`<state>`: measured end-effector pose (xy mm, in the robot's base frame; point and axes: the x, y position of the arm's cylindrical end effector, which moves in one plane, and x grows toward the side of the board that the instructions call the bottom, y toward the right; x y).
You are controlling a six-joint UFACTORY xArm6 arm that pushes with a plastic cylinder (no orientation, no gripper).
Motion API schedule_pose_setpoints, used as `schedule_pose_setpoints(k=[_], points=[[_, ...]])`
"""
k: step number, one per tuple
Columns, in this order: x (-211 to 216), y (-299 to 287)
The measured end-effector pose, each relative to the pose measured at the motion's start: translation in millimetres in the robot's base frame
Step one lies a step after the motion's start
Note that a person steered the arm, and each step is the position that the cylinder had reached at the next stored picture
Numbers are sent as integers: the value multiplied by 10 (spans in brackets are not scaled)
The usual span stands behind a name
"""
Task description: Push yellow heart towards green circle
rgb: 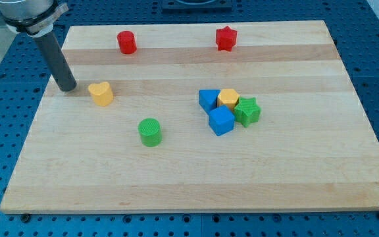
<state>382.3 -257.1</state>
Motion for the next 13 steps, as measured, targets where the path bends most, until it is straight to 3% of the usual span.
schedule_pose_setpoints(k=[8,13], points=[[95,802],[96,938]])
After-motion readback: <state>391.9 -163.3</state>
